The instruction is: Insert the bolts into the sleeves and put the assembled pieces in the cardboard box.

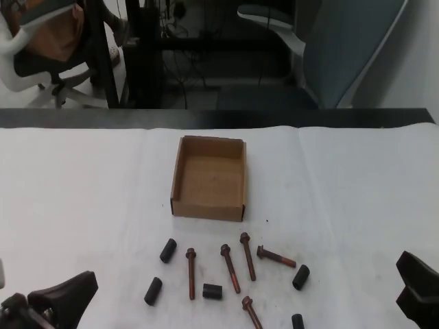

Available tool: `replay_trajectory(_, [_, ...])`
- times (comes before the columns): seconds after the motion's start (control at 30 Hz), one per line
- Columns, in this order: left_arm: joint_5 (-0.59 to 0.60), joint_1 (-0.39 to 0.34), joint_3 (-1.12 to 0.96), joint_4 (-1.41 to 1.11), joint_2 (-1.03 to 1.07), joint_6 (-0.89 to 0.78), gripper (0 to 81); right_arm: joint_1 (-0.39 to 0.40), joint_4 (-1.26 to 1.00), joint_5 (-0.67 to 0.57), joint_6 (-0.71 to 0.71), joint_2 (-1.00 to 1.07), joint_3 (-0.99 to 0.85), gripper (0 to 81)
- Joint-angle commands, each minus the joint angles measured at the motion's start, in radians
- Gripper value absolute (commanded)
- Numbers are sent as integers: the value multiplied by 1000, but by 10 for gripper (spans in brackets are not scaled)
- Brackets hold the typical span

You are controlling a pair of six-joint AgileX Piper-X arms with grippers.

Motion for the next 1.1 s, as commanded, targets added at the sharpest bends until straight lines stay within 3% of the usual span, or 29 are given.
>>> replay_trajectory(0.0, [11, -2, -9, -28, -6, -6, 18, -3, -8, -7, 52, 3, -10, 4])
replay_trajectory(0.17, [54, -5, -9, -26, -6, -12, 18, -3, 4, -92, 73, 3, -10, 4])
replay_trajectory(0.27, [56, -16, -9, -26, -6, -35, 8, -3, 2, -345, 60, 3, -10, 4])
replay_trajectory(0.37, [77, -61, -9, -26, -6, -29, 169, 10, 2, -568, 10, 3, -10, 15])
replay_trajectory(0.5, [-8, -165, -9, -6, -4, -33, 413, 35, 20, -560, 4, 7, -10, 249])
replay_trajectory(0.57, [-111, -220, -22, 53, 10, -35, 461, 48, 80, -530, 12, 24, -35, 349])
replay_trajectory(0.8, [-286, -357, -247, 216, 272, 167, 461, 68, 260, -469, -140, 262, -227, 351])
replay_trajectory(1.07, [-312, -373, -486, 261, 838, 219, 461, 135, 363, -515, -348, 785, -564, 361])
